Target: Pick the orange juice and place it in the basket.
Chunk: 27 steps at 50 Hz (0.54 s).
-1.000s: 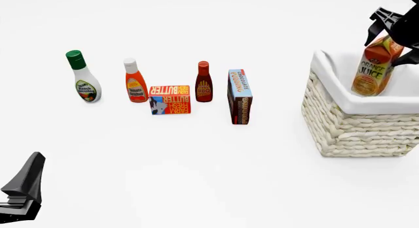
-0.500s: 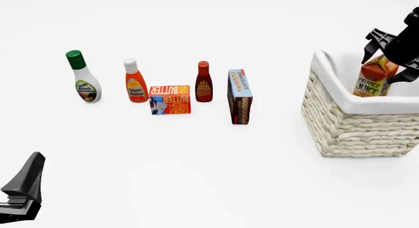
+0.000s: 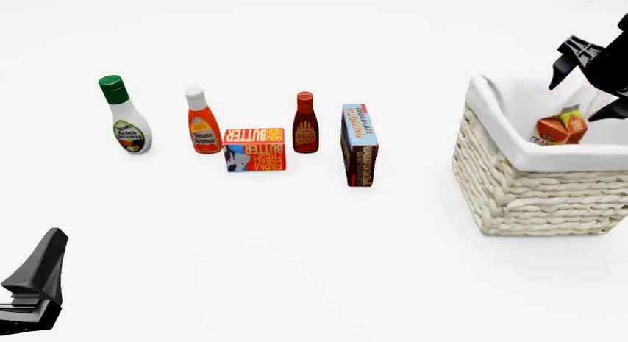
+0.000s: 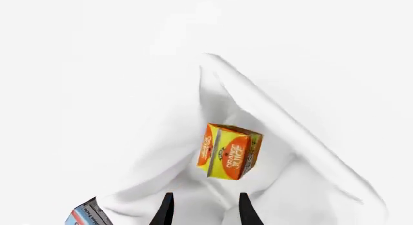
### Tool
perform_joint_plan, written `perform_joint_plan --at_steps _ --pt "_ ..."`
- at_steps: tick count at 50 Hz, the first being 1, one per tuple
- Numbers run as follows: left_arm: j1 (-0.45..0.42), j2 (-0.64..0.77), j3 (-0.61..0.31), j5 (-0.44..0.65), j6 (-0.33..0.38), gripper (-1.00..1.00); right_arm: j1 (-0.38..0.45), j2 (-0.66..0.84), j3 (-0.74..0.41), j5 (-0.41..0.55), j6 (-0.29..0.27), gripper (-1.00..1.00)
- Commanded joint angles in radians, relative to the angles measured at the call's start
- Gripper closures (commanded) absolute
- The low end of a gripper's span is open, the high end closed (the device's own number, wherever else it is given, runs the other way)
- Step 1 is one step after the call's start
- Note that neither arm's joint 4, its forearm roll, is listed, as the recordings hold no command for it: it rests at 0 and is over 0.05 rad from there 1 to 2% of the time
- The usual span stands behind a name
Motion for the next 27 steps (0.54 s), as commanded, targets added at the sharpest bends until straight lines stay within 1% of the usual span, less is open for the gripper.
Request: perform_joint_plan --at_steps 1,3,4,11,15,16,21,24,27 --pt "0.000 0.000 0.000 0.000 0.000 -1.00 0.014 -0.028 -0.061 0.049 0.014 -1.00" --pt "0.000 0.000 0.000 0.000 0.000 -1.00 0.020 -0.033 -0.069 0.054 0.017 -1.00" --pt "0.000 0.000 0.000 0.000 0.000 -1.00 0.027 -0.042 -0.092 0.073 0.020 -1.00" --pt "0.000 0.000 0.000 0.000 0.000 -1.00 0.059 -0.070 -0.168 0.123 0.036 -1.00" --pt "0.000 0.000 0.000 0.000 0.000 -1.00 0.090 -0.088 -0.240 0.163 0.054 -1.00" --pt "0.000 0.000 0.000 0.000 0.000 -1.00 0.090 -0.087 -0.241 0.164 0.054 -1.00" --pt "0.000 0.000 0.000 0.000 0.000 -1.00 0.129 -0.103 -0.339 0.209 0.084 -1.00" --pt "0.000 0.000 0.000 0.000 0.000 -1.00 0.151 -0.122 -0.365 0.211 0.091 -1.00" --pt "0.000 0.000 0.000 0.000 0.000 -1.00 0.157 -0.130 -0.393 0.212 0.087 -1.00"
